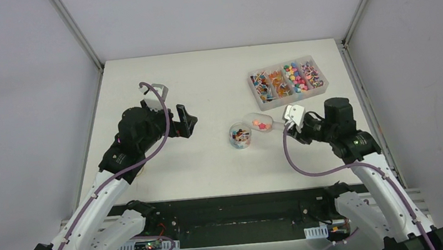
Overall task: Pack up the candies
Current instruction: Place the fake candies in the packing bottle.
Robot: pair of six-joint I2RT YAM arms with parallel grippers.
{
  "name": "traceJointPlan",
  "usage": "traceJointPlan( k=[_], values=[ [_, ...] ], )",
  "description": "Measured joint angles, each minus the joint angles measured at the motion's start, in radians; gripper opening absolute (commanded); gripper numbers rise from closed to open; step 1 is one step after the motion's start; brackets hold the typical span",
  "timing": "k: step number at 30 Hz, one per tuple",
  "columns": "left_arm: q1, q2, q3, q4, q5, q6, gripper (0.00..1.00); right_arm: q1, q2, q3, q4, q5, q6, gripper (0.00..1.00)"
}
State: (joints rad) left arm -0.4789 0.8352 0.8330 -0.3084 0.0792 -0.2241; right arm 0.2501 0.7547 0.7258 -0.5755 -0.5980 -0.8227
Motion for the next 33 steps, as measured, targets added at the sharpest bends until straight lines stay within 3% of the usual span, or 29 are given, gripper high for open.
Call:
traceJointPlan(
  k=[18,33],
  values=[
    [0.000,0.000,0.000,0.000,0.000,0.000,0.99,0.175,0.137,0.090,-0.097,0.175,-0.078,0.00],
    [0.000,0.000,0.000,0.000,-0.001,0.000,0.99,0.390,0.224,0.128,-0.103,0.447,-0.082,0.00]
  ],
)
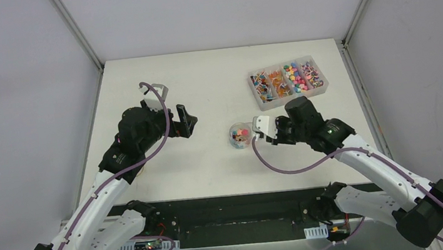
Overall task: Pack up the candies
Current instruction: Place the fake candies in the packing bottle.
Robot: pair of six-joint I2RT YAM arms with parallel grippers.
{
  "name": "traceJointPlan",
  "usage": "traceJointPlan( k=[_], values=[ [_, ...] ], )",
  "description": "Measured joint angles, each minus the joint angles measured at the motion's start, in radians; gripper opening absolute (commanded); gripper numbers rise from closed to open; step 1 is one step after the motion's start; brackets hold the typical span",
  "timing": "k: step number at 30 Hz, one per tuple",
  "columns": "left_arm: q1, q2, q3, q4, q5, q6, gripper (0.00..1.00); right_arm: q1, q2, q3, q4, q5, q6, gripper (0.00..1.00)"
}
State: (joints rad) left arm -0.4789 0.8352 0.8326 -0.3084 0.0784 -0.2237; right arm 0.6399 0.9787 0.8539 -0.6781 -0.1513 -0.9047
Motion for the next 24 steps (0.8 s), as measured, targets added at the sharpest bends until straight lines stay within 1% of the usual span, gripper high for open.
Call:
traceJointPlan(
  k=[8,16,24],
  values=[
    [0.000,0.000,0.000,0.000,-0.001,0.000,0.99,0.061,0.031,0.027,0.000,0.115,0.000,0.00],
    [0.000,0.000,0.000,-0.004,-0.004,0.000,0.99,0.112,0.032,0.051,-0.018,0.187,-0.014,0.00],
    [0.000,0.003,0.000,-0.022,-0.078,0.002,0.99,0.152,0.056,0.105,-0.043,0.247,-0.030,0.00]
  ],
)
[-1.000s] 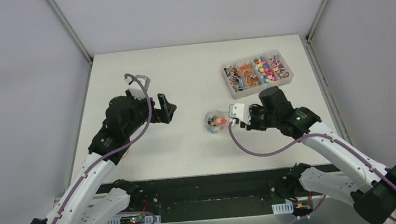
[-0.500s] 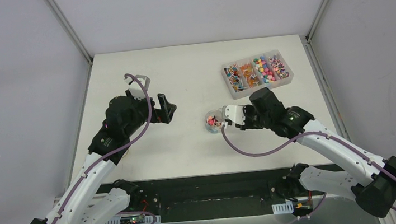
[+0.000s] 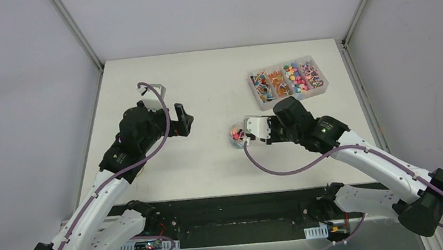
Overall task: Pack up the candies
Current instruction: Place the fake candies in the packing bottle.
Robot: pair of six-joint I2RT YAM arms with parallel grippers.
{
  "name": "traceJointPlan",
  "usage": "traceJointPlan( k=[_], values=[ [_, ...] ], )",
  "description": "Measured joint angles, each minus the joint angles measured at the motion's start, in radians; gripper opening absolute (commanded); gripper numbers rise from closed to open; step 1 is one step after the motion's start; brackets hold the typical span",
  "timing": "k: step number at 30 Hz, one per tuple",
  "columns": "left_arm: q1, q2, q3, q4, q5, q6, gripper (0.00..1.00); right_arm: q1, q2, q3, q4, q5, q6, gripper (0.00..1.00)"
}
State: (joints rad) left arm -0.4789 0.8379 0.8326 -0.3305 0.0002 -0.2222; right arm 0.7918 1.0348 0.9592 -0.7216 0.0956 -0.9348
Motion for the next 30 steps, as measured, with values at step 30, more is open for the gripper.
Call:
traceJointPlan(
  k=[30],
  values=[
    [0.000,0.028,0.000,-0.014,-0.001,0.011,0.99,-0.257,0.249,0.457,-0.117,0.249,0.509,0.00]
  ],
)
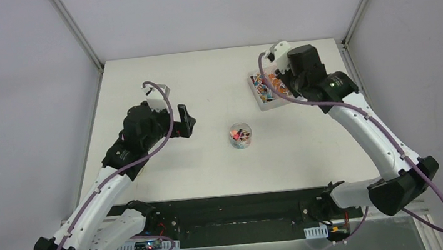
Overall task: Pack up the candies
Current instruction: Place the fake candies in the packing bottle, then scoop the fake candies from the storage box.
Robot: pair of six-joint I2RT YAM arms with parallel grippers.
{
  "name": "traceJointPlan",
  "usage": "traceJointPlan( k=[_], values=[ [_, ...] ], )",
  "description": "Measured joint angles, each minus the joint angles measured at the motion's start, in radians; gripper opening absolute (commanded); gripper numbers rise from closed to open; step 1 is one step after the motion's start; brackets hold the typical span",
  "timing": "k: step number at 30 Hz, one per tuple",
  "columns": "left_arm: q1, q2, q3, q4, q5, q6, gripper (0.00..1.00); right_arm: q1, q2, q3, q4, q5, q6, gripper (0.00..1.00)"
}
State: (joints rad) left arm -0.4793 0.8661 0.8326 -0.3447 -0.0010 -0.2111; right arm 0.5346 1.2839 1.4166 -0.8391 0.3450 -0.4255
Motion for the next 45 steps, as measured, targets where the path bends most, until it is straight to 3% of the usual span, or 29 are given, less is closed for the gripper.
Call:
traceJointPlan(
  k=[8,18,45],
  values=[
    [-0.006,-0.002,0.000,0.000,0.047,-0.005,0.99,-0.173,0.121,0.153,-0.106,-0.021,0.097,0.00],
    [-0.006,-0.016,0.000,0.002,0.056,-0.004,0.99,-0.299,0.291,0.226,-0.240,-0.060,0.143,0.00],
    [-0.006,-0.044,0.000,0.002,0.039,0.014,0.99,-0.357,0.599,0.380,-0.235,-0.095,0.071,0.00]
  ],
)
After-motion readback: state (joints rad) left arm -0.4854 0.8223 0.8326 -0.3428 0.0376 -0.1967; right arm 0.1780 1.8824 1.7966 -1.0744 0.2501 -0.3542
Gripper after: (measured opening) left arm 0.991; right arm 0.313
